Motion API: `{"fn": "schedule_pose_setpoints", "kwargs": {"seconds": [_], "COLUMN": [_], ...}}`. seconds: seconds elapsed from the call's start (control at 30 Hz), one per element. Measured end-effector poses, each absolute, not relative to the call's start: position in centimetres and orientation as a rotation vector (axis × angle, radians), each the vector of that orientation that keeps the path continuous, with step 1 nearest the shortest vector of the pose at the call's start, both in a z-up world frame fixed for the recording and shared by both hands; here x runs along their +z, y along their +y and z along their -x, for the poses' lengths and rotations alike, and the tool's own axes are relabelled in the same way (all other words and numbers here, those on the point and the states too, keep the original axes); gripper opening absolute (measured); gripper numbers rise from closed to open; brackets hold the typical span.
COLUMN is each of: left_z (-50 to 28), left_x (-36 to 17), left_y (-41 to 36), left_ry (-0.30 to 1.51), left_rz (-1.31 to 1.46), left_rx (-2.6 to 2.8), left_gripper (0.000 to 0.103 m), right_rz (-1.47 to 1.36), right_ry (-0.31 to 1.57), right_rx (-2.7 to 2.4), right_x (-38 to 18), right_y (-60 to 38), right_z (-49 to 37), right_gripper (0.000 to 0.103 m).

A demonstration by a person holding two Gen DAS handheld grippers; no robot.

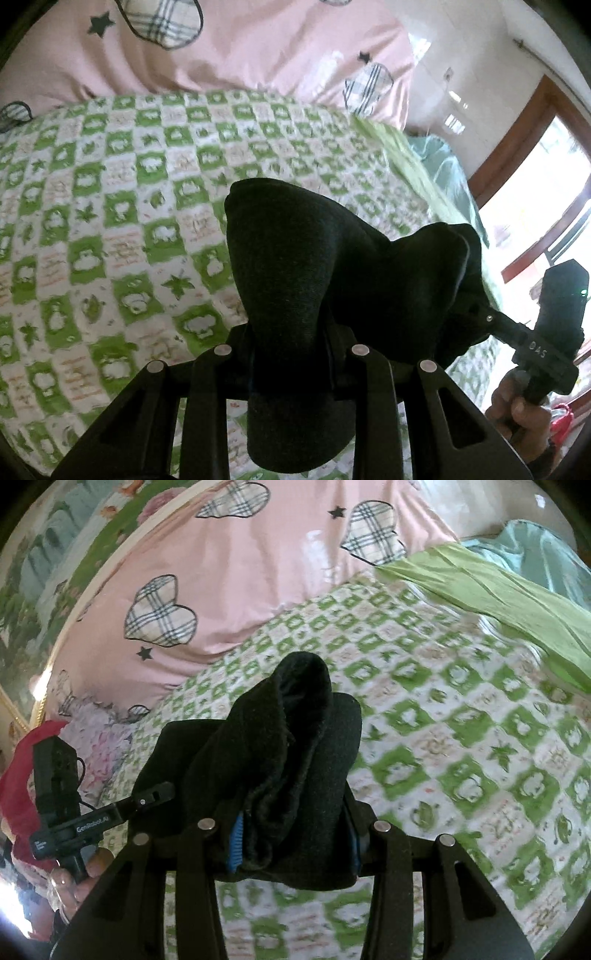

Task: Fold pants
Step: 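Open both tools and pull them back from the folded pants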

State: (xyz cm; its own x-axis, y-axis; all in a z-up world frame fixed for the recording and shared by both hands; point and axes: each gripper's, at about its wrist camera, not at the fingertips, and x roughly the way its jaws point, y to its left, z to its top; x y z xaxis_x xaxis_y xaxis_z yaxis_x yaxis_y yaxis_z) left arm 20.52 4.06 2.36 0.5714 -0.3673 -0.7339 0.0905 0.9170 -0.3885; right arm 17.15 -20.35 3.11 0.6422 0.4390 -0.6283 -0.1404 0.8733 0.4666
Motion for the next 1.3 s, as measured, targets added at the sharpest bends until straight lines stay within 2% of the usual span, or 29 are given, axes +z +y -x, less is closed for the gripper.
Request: {"fn": "schedule_pose_setpoints", "kwargs": {"seconds": [0.03, 0.13, 0.2, 0.27, 0.37, 0.43, 0.5, 0.57, 0.77, 1.3], "left_z": [-20.7, -20.7, -20.5, -20.2, -19.6, -19.1, -18.4, -17.6, -15.1, -10.6], "left_x": [1.9, 0.8, 0.5, 0.4, 0.7, 1.1, 1.6, 2.0, 2.8, 2.1], "left_y": [3.9, 4.0, 4.3, 4.6, 5.4, 5.8, 6.0, 6.1, 5.8, 2.4], "left_ry": [0.935, 0.944, 0.945, 0.938, 0.930, 0.919, 0.907, 0.900, 0.882, 0.830], "left_rz": [0.313, 0.277, 0.252, 0.217, 0.224, 0.220, 0.215, 0.215, 0.204, 0.100], "left_rx": [-0.265, -0.238, -0.207, -0.164, -0.149, -0.127, -0.109, -0.100, -0.079, -0.054], "left_gripper": [0.029, 0.043, 0.057, 0.060, 0.062, 0.067, 0.073, 0.073, 0.079, 0.081], "right_rz": [-0.395, -0.375, -0.354, -0.356, -0.380, -0.368, -0.355, -0.330, -0.262, -0.094], "right_ry": [0.821, 0.834, 0.823, 0.825, 0.819, 0.809, 0.785, 0.746, 0.705, 0.689], "right_rx": [0.330, 0.277, 0.244, 0.231, 0.235, 0.225, 0.226, 0.225, 0.244, 0.246], "right_x": [2.7, 1.4, 0.9, 0.5, 0.6, 1.1, 1.9, 3.0, 4.7, 3.4], "right_y": [-20.4, -20.7, -20.9, -21.3, -21.6, -21.4, -21.2, -20.8, -19.5, -16.3], "right_z": [-17.3, -17.4, -17.3, -17.2, -16.9, -16.4, -15.7, -14.6, -11.9, -7.9], "right_gripper": [0.050, 0.063, 0.067, 0.074, 0.074, 0.075, 0.079, 0.087, 0.096, 0.098]}}
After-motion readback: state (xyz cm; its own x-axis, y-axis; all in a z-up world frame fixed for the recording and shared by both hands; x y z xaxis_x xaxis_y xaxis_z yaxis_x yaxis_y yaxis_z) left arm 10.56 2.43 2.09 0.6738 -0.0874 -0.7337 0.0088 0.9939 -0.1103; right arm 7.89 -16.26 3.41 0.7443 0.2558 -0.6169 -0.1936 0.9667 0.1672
